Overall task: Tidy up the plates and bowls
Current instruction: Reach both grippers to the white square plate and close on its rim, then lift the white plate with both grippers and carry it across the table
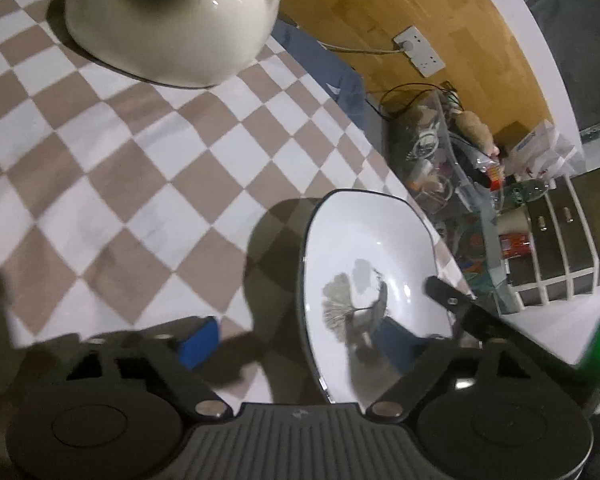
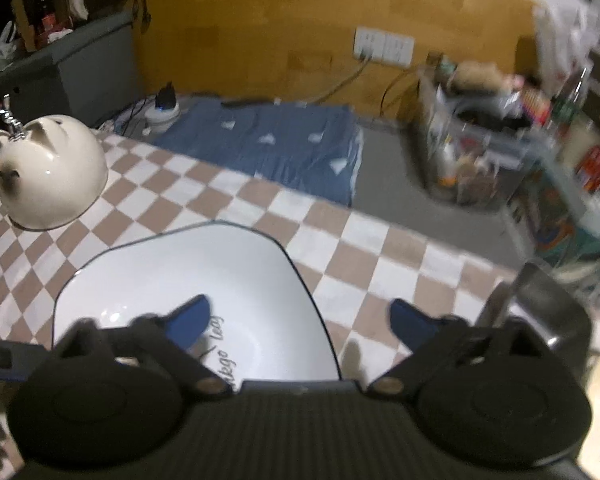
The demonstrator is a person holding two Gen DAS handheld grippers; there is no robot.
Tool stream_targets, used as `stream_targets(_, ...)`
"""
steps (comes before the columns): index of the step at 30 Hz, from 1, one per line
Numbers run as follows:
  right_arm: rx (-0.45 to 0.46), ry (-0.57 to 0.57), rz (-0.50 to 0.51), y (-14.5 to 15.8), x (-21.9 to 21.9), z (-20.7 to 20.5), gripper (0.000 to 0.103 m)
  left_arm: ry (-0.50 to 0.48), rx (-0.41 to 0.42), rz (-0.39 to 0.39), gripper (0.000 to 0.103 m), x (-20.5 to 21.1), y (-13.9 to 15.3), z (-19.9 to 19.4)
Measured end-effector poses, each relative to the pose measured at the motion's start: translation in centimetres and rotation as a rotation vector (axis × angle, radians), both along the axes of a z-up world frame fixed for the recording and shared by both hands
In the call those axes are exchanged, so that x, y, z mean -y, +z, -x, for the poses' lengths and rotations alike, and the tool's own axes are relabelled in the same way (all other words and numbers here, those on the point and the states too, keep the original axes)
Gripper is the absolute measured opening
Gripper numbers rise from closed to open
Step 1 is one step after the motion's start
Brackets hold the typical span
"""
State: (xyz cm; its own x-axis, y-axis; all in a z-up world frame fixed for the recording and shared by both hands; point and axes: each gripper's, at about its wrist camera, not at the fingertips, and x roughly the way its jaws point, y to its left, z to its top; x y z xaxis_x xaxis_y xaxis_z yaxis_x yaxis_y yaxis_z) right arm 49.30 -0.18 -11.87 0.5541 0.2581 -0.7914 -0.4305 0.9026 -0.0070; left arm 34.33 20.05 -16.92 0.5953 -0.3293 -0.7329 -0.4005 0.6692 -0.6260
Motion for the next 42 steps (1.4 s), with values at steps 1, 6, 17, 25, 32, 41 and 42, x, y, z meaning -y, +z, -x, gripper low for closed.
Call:
stream_targets(1, -0.031, -0.002, -0.015, -0.4, 0.2, -0.7, 0.074, -0.003, -0.001, 0.009, 0.066, 0.1, -0.1, -0.2)
stream_targets(6, -0.146, 0.017, -0.089, -2.1, 1.6, -2.8, 0.028, -0.027, -0.020, 0.037, 0.038, 0.8, -0.5, -1.4)
stream_targets(17, -0.280, 0.046, -0.168, -2.7, 2.7, -4.5, 0.026, -0.166, -0.009, -0.052, 0.013, 2.2, -1.3, -2.0)
stream_targets(25, -0.255, 0.138, -0.180, -0.5, 0.8, -1.9, 0.026, -0.149, 0.032, -0.218, 0.023, -1.0, 0.7, 0.2)
stream_targets(32, -0.225, 0.214, -0.116, 1.3, -2.8, 4.8, 0.015, -0.117, 0.040, -0.327, 0.022, -4.2, 3.3, 5.0)
stream_targets(41, -0.235, 0.113, -0.138, 2.5, -4.0, 15.0, 0.015, -0.163, 0.023, -0.329, 0.022, -4.9, 4.4, 12.8)
stream_targets(42, -0.243, 0.096, -0.145, 2.5, -3.7, 16.1, 0.015, -0.176, 0.022, -0.328, 0.022, -4.6, 4.4, 13.4)
